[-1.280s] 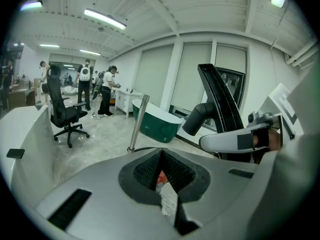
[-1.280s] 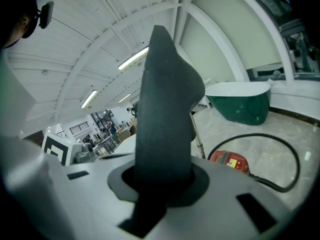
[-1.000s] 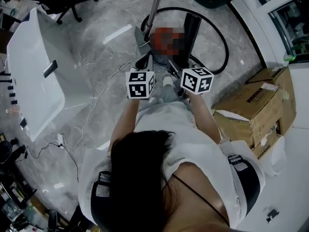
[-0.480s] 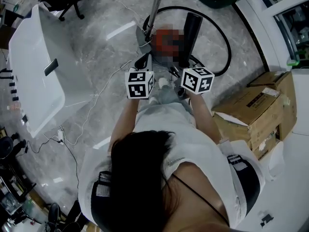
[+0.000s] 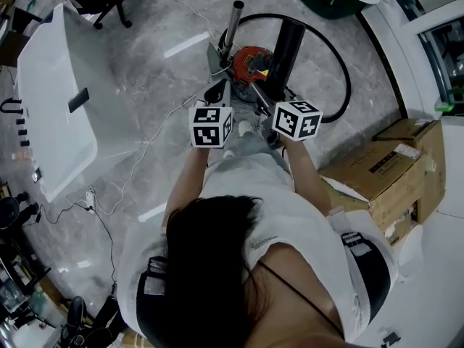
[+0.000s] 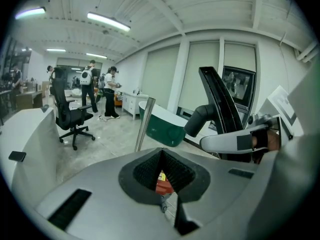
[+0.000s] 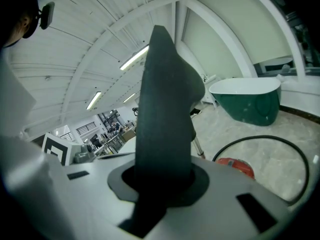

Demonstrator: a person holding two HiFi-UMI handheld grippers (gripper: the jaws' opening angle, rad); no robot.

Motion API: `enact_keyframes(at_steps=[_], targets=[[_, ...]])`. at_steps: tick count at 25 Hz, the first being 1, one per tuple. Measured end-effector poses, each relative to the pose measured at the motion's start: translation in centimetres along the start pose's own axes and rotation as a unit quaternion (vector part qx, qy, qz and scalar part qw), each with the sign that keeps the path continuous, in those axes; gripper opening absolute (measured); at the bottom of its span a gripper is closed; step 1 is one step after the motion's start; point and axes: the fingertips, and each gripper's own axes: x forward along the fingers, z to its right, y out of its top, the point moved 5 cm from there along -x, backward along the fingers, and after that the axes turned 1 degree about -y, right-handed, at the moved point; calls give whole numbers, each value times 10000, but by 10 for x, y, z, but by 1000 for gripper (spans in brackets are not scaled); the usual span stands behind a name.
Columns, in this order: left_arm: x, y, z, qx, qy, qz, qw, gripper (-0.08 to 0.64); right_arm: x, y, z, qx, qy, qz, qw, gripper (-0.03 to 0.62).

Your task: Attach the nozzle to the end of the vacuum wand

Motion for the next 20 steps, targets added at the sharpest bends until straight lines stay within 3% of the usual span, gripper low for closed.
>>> enact_keyframes(at_steps=[20], targets=[[57, 23, -17, -116, 408, -95, 9991, 3, 43, 45, 39, -170, 431, -177, 9988, 77]])
